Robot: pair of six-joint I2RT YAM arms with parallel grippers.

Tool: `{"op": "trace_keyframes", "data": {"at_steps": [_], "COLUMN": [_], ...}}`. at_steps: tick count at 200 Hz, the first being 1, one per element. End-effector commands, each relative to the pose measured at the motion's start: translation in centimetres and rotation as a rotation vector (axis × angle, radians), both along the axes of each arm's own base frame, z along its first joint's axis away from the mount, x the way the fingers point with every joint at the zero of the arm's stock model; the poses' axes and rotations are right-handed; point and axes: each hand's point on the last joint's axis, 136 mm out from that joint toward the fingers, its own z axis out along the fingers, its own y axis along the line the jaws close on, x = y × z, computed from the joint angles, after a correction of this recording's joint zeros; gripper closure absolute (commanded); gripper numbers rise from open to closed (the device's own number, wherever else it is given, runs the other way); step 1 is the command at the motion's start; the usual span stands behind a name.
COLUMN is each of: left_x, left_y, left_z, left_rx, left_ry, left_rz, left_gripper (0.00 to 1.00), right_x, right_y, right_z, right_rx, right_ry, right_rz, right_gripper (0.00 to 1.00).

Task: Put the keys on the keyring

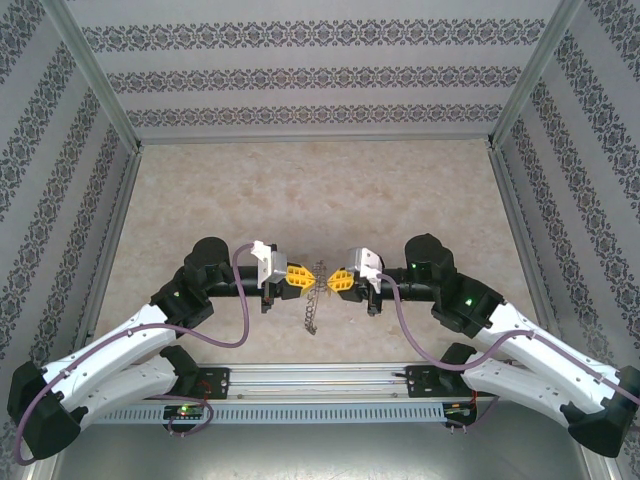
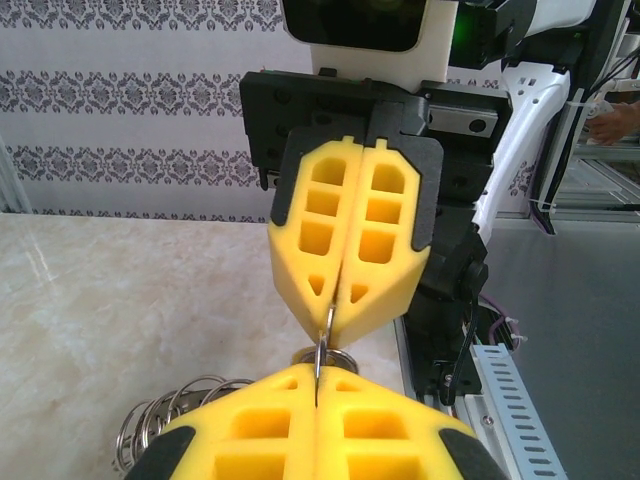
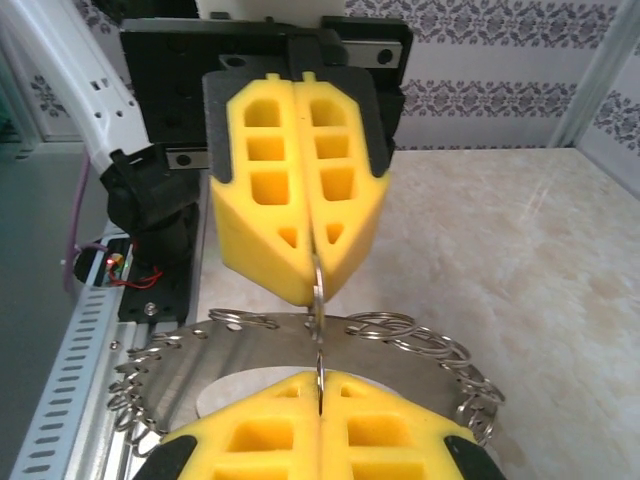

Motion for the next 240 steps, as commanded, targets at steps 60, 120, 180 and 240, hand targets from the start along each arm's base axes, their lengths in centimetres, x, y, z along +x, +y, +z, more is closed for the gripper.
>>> {"op": "trace_keyframes", "data": {"at_steps": [60,120,180,240], "left_x": [-0.3,-0.1,0.0,0.0], "left_y": [0.0,0.1,0.1,0.1], "left_z": [1.6,1.7,1.6,1.6], "left_rx": [-0.049,-0.049,-0.048,-0.050], "left_ry": [-0.060,-0.065,-0.066,-0.067], "left_rz": [-0.009,0.003,0.009,0.012], "left_gripper": [1.00,1.00,1.00,1.00], "right_x": [-0.9,-0.2,-0.1,-0.1], "right_y": [0.7,0.7,0.3,0.8], "right_z": [2.3,2.5,3.0,2.7], "right_rx": [0.036,0.039,0.058,0.053], "right_ry": [-0.054,-0.086,-0.106,-0.095], "right_rz": [0.032,-0.015,-0.038,-0.023], "right_gripper": [1.00,1.00,1.00,1.00]}}
